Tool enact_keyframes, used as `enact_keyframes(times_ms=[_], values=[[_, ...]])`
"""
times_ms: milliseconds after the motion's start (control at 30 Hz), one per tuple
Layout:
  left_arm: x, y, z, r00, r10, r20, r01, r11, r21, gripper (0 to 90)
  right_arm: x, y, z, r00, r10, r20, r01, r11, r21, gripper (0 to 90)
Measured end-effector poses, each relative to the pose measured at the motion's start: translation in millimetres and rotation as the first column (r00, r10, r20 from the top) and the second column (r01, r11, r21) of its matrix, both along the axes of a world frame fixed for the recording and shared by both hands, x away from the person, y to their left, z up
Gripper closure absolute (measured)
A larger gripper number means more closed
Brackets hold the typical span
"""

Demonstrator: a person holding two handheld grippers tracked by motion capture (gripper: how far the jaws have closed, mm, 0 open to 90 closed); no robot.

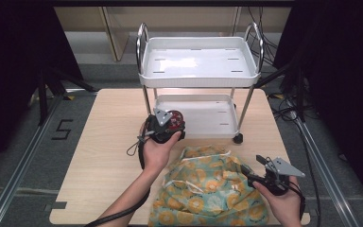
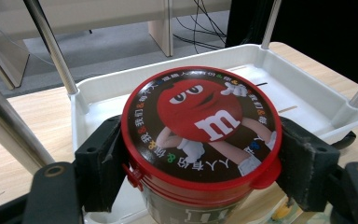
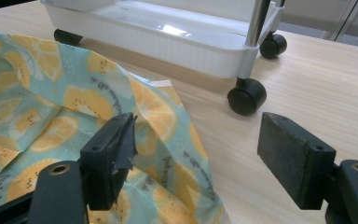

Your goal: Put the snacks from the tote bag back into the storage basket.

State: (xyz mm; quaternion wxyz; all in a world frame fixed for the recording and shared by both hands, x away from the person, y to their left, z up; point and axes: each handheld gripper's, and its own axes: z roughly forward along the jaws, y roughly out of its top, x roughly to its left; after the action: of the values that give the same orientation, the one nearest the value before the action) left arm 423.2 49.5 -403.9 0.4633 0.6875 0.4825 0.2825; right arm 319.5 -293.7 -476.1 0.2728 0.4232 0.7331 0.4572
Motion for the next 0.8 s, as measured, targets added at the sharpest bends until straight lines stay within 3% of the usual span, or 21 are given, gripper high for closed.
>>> enact_keyframes(times_ms=[433, 800], values=[[2.8, 0.2, -1.1, 0.9999, 0.011, 0.002, -0.011, 0.9998, 0.015, 25.5, -1.8, 1.7, 0.3, 0.9996, -0.001, -0.027, 0.002, 1.000, 0.015, 28.6], [6.4, 1.7, -0.4, 0.9998, 0.018, 0.000, -0.018, 0.9996, 0.022, 25.5, -0.2, 1.5, -0.3, 1.0000, 0.002, -0.008, -0.002, 1.000, 0.014, 28.5]])
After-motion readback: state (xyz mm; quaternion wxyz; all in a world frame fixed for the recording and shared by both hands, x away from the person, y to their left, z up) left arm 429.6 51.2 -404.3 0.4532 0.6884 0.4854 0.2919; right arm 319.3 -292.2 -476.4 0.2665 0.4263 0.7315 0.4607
